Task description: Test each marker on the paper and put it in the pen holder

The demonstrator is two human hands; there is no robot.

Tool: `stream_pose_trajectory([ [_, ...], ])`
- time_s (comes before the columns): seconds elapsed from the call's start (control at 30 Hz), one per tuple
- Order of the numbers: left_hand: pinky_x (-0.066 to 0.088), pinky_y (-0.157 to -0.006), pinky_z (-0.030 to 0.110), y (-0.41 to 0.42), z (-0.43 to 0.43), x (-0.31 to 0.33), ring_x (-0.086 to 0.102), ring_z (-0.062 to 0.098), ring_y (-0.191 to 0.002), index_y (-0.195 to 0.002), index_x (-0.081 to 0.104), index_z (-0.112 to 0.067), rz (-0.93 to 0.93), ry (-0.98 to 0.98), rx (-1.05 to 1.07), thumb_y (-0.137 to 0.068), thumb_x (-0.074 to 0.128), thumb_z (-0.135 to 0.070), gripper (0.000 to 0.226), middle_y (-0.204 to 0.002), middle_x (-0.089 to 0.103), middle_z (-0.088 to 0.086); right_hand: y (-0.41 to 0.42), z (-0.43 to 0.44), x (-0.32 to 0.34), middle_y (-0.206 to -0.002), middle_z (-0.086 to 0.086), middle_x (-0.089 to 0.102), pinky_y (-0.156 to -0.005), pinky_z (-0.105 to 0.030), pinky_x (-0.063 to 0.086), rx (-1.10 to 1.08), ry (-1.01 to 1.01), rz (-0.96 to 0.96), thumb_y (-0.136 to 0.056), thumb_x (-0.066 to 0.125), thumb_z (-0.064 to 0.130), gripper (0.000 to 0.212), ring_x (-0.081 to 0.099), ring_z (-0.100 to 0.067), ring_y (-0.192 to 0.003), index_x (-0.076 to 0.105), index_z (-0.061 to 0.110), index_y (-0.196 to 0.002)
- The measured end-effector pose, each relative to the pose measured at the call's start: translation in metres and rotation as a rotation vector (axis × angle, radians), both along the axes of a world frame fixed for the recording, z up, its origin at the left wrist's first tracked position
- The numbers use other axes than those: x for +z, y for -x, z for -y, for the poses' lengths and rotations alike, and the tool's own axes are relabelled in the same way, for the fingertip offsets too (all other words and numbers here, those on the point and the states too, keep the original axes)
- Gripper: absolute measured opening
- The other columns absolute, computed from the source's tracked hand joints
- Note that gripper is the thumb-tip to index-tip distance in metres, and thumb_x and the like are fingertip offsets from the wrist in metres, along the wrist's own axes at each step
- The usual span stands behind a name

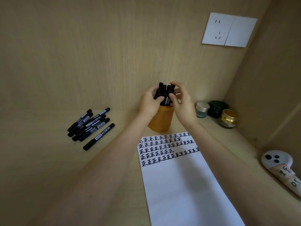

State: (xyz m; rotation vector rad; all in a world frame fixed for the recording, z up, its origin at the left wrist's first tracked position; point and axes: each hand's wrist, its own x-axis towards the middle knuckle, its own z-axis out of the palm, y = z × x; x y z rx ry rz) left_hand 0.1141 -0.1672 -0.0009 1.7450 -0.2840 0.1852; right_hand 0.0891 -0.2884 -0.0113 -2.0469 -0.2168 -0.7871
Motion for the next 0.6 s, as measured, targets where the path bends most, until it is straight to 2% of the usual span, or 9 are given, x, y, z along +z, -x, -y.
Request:
stream_pose_trajectory([
  [0.1, 0.036, -0.097, 0.015, -0.003, -0.001, 0.001, 0.052, 0.017, -0.123, -0.130, 0.052, -0.005, 0.074, 0.005, 0.012, -0.089, 0.052, 0.007, 0.042, -0.130, 0.058, 0.009, 0.000, -0.001, 0.001, -0.092, 0.014, 0.058, -0.081, -0.037, 0.057, 0.017, 0.003, 0.014, -0.096, 0.053, 0.009, 0.035, 0.062, -0.010, -0.091, 0.052, 0.022, -0.128],
  [0.2, 0.036, -0.094, 0.011, -0.004, -0.002, 0.000, 0.053, 0.015, -0.122, -0.128, 0.054, -0.006, 0.111, -0.024, 0.011, -0.092, 0.048, 0.006, 0.039, -0.129, 0.059, 0.008, -0.002, -0.002, 0.004, -0.105, 0.003, 0.061, -0.078, -0.018, 0.049, -0.053, 0.117, 0.053, -0.092, 0.058, 0.008, 0.034, 0.059, -0.010, -0.092, 0.056, 0.016, -0.126],
  [0.27, 0.037, -0.094, 0.011, -0.004, -0.003, -0.004, 0.052, 0.016, -0.122, -0.129, 0.055, -0.010, 0.106, -0.065, 0.021, -0.092, 0.048, 0.005, 0.040, -0.129, 0.059, 0.008, -0.003, -0.001, 0.003, -0.114, -0.002, 0.060, -0.078, -0.020, 0.048, -0.082, 0.188, 0.034, -0.090, 0.061, 0.008, 0.033, 0.058, -0.011, -0.093, 0.057, 0.013, -0.123],
  [0.33, 0.040, -0.098, 0.017, -0.005, -0.004, -0.008, 0.053, 0.017, -0.121, -0.130, 0.054, -0.013, 0.123, -0.099, 0.024, -0.091, 0.050, 0.004, 0.043, -0.129, 0.059, 0.008, -0.002, 0.001, -0.001, -0.118, -0.003, 0.058, -0.084, -0.027, 0.049, -0.044, 0.243, -0.006, -0.089, 0.064, 0.006, 0.035, 0.057, -0.013, -0.100, 0.058, 0.011, -0.122],
  [0.43, 0.042, -0.102, 0.025, -0.004, -0.004, -0.010, 0.053, 0.019, -0.122, -0.134, 0.050, -0.015, 0.135, -0.111, 0.022, -0.091, 0.052, 0.002, 0.046, -0.131, 0.057, 0.009, -0.001, 0.007, -0.007, -0.121, -0.006, 0.054, -0.095, -0.031, 0.041, -0.110, 0.363, 0.023, -0.092, 0.060, 0.014, 0.037, 0.044, -0.019, -0.115, 0.057, 0.011, -0.130],
  [0.5, 0.040, -0.101, 0.022, -0.002, -0.005, -0.011, 0.052, 0.018, -0.123, -0.135, 0.048, -0.015, 0.127, -0.098, 0.021, -0.091, 0.051, 0.004, 0.048, -0.132, 0.056, 0.010, 0.000, 0.009, -0.009, -0.122, -0.008, 0.050, -0.095, -0.031, 0.038, -0.131, 0.409, 0.010, -0.097, 0.054, 0.022, 0.042, 0.038, -0.021, -0.117, 0.050, 0.016, -0.138],
  [0.6, 0.038, -0.099, 0.019, 0.001, -0.010, -0.014, 0.049, 0.016, -0.126, -0.138, 0.044, -0.017, 0.120, -0.075, 0.028, -0.092, 0.050, 0.004, 0.051, -0.134, 0.054, 0.008, 0.002, 0.007, -0.015, -0.128, -0.011, 0.046, -0.090, -0.030, 0.037, -0.182, 0.522, -0.022, -0.100, 0.048, 0.020, 0.050, 0.035, -0.024, -0.118, 0.035, 0.022, -0.148],
])
